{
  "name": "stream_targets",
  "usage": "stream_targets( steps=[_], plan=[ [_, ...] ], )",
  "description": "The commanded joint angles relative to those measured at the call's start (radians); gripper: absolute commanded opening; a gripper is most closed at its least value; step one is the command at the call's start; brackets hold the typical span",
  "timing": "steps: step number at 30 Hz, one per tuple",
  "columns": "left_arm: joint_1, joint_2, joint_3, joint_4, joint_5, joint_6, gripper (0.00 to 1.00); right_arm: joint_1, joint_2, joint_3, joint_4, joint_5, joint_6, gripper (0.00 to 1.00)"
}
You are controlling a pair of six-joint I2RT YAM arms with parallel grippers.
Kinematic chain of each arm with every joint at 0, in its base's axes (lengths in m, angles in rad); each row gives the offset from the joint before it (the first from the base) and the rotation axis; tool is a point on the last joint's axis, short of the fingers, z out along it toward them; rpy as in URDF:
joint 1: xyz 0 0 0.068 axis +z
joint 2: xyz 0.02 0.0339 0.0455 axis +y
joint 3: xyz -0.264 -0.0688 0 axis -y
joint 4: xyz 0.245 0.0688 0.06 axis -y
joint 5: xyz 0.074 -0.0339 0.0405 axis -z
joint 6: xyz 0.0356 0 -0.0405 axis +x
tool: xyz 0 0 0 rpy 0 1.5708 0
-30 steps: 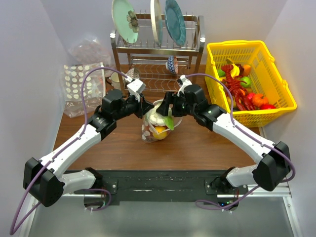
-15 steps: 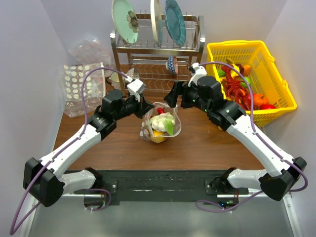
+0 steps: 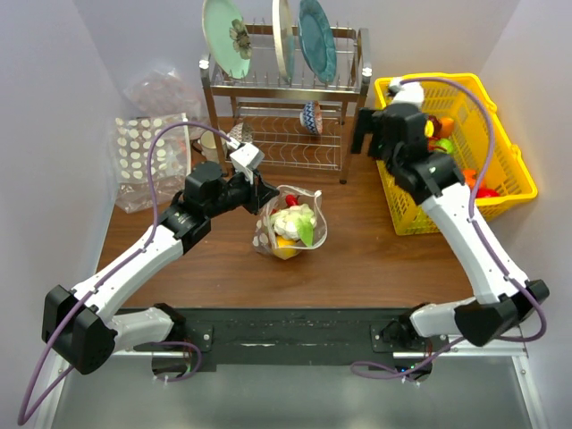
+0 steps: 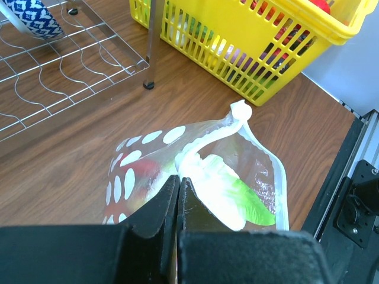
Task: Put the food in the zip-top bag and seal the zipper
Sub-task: Pick up the fake fruit from the bin.
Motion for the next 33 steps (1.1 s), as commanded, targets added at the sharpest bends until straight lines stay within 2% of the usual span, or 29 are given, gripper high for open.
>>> stream_targets(
  steps=[1,6,10,15,22,33],
  plan=[
    [0.005,-0.019,0.012,0.045,0.005,0.005,0.00,-0.164,0.031,0.060,-0.021,0.045,0.021,0.99],
    [0.006,-0.025,0.011,0.049,0.018,0.001,0.00,-0.319,0.080,0.040,0.059,0.074,0.089,0.99],
    [0.005,-0.027,0.003,0.063,0.033,-0.010,0.00,-0.397,0.162,0.037,0.088,0.168,0.109,0.99],
    [0.005,-0.020,0.002,0.071,0.048,-0.018,0.00,-0.502,0.265,0.046,0.101,0.203,0.124,0.99],
    [0.005,-0.010,0.000,0.075,0.054,-0.022,0.00,-0.554,0.443,0.147,0.033,0.338,0.121,0.99],
    [0.005,0.021,0.005,0.071,0.045,-0.018,0.00,-0.657,0.586,0.167,0.048,0.274,0.187,0.99]
  ],
)
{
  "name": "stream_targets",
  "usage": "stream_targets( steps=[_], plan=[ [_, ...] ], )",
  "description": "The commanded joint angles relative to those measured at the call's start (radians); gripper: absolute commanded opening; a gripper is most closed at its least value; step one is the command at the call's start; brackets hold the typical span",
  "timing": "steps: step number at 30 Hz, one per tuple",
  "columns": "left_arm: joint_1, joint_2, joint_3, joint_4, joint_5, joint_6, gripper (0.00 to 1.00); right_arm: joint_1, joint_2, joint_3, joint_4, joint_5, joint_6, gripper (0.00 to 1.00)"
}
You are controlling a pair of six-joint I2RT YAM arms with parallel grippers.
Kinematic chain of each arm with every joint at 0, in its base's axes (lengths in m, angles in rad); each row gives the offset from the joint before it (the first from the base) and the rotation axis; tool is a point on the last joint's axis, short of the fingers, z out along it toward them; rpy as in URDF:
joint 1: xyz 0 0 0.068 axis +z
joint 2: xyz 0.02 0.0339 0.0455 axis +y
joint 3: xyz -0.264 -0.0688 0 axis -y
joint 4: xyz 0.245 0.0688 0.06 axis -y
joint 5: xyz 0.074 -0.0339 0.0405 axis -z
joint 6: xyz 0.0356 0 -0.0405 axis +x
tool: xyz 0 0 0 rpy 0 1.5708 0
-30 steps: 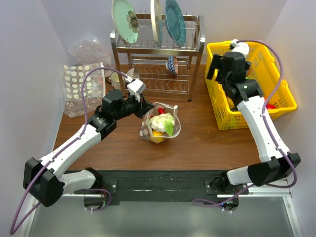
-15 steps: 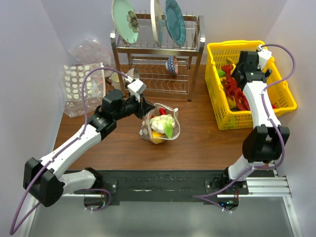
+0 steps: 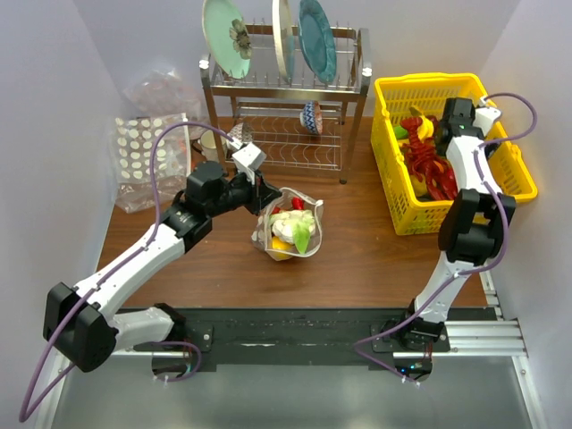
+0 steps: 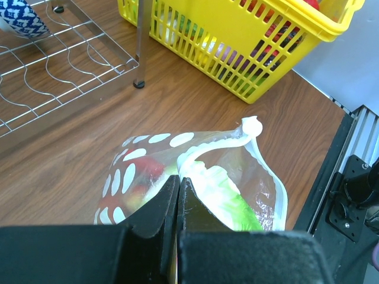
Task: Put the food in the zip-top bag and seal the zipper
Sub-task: Pick up the fake fruit from the bin.
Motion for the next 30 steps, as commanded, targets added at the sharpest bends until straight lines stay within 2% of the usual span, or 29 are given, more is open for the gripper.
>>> stream_targets(
  steps=[1,8,11,13,15,18,20,30],
  plan=[
    [0.006,0.010,0.005,0.060,0.007,-0.009,0.00,-0.030,0.015,0.035,0.014,0.018,0.058,0.99],
    [0.005,0.021,0.005,0.063,0.014,-0.013,0.00,-0.084,0.044,-0.037,0.054,-0.058,0.122,0.98],
    [0.005,0.019,0.005,0.061,0.011,-0.011,0.00,-0.100,0.074,-0.044,0.060,-0.087,0.145,0.95],
    [0.006,0.018,0.005,0.060,0.008,-0.009,0.00,-0.110,0.096,-0.038,0.048,-0.110,0.159,0.87],
    [0.005,0.016,0.005,0.058,0.007,-0.008,0.00,-0.116,0.104,-0.025,0.023,-0.127,0.189,0.85],
    [0.005,0.015,0.006,0.057,0.005,-0.006,0.00,-0.117,0.102,-0.021,-0.009,-0.110,0.239,0.72],
    [0.005,0.016,0.006,0.055,0.002,-0.006,0.00,-0.119,0.090,-0.019,-0.020,-0.107,0.251,0.67],
    [0.005,0.012,0.008,0.050,0.004,-0.005,0.00,-0.117,-0.059,-0.050,0.005,-0.183,0.213,0.63]
  ],
)
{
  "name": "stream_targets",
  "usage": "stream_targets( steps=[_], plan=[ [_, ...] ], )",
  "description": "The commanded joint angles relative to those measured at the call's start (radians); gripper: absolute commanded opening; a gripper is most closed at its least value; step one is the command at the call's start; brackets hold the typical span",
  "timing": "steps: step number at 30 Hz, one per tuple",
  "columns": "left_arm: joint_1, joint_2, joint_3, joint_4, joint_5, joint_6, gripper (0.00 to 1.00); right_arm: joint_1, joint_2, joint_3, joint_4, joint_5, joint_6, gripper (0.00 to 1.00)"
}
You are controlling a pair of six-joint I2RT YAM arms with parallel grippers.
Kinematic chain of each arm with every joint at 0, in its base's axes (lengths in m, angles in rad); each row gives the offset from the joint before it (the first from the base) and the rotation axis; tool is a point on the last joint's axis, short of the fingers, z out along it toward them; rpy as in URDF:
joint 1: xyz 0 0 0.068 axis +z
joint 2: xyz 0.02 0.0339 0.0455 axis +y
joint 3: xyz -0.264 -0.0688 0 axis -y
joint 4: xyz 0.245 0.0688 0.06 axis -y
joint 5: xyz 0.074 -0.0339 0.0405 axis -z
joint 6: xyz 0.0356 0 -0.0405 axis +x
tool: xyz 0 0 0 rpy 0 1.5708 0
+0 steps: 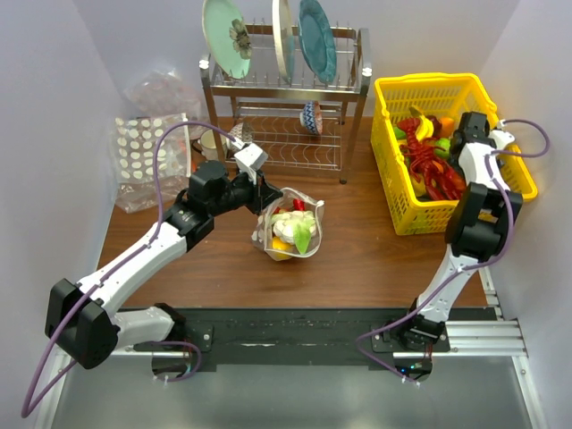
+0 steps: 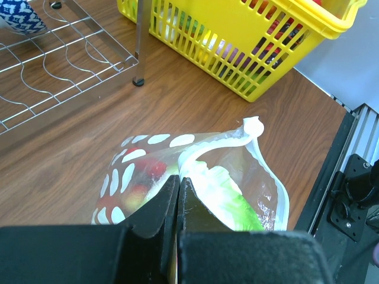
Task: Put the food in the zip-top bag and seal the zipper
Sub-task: Pick up the fake fruit from the bin.
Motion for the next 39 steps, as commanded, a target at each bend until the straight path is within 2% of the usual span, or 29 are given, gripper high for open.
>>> stream_targets(
  steps=[1,6,13,18,23,31,39],
  plan=[
    [0.005,-0.012,0.008,0.039,0.001,-0.005,0.00,0.004,-0.141,0.000,0.010,-0.070,0.010,0.62],
    [0.005,-0.015,0.009,0.037,0.000,-0.005,0.00,0.005,-0.259,-0.041,0.068,-0.272,-0.016,0.61],
    [0.005,-0.024,0.009,0.037,0.000,-0.005,0.00,0.005,-0.423,-0.187,0.212,-0.573,0.022,0.63],
    [0.006,-0.033,0.009,0.034,-0.006,-0.003,0.00,0.004,-0.485,-0.212,0.258,-0.758,0.050,0.62],
    [0.005,-0.041,0.008,0.032,-0.014,0.000,0.00,0.005,-0.535,-0.244,0.307,-1.024,0.113,0.58],
    [0.005,-0.041,0.009,0.031,-0.015,0.001,0.00,0.068,-0.621,-0.282,0.346,-1.197,0.137,0.55],
    [0.006,-0.043,0.011,0.028,-0.020,0.006,0.00,0.315,-0.692,-0.298,0.296,-1.234,0.111,0.55]
  ],
)
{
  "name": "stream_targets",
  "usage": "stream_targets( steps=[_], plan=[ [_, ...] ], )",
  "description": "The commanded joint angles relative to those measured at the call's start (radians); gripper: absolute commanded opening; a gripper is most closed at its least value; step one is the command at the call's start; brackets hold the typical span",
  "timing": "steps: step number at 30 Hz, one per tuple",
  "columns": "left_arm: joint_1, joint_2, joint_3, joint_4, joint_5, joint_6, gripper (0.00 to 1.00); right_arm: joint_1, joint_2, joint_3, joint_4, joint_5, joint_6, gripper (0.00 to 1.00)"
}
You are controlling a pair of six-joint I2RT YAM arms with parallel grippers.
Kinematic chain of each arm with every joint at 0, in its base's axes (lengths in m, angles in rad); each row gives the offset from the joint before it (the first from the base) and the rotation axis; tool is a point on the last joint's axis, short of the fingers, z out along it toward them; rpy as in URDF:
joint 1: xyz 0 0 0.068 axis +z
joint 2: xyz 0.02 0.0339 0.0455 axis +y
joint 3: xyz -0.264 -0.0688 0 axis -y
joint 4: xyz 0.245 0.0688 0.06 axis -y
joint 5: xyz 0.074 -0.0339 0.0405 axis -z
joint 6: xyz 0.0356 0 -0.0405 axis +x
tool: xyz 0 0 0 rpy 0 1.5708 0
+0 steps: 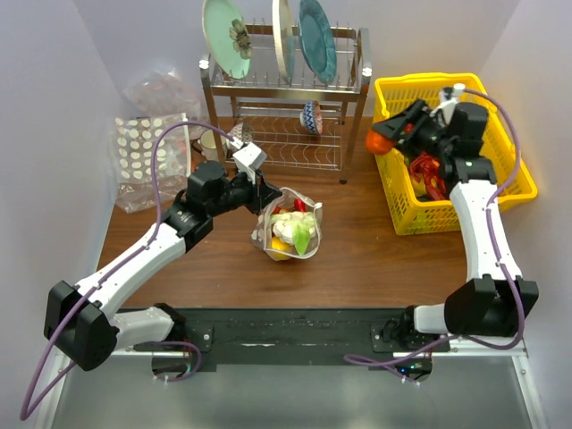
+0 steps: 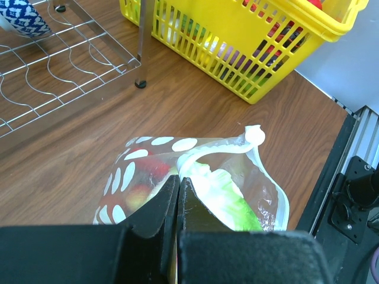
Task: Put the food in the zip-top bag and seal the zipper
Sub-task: Pick up the fake fruit from the bin, then place the fake fruit in the zipper food storage bag.
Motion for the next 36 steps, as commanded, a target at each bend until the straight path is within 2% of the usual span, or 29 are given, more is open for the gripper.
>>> stream_targets(
  steps=[1,11,19,22,30,36],
  plan=[
    [0.008,-0.032,0.011,0.029,-0.012,0.006,0.00,0.138,-0.084,-0.020,0.011,-0.082,-0.013,0.55],
    [0.013,-0.027,0.012,0.032,-0.003,0.001,0.00,0.352,-0.184,-0.169,-0.004,-0.111,-0.054,0.54],
    [0.019,-0.017,0.012,0.032,-0.005,-0.001,0.00,0.614,-0.141,-0.235,0.037,-0.039,-0.097,0.53],
    [0.019,-0.013,0.014,0.032,-0.003,-0.001,0.00,0.671,-0.103,-0.238,0.063,-0.004,-0.114,0.52],
    [0.019,-0.010,0.022,0.031,-0.014,0.002,0.00,0.713,-0.046,-0.293,0.206,0.131,-0.140,0.52],
    [0.019,0.002,0.029,0.037,-0.006,-0.010,0.00,0.733,-0.043,-0.393,0.465,0.283,-0.145,0.55]
  ],
)
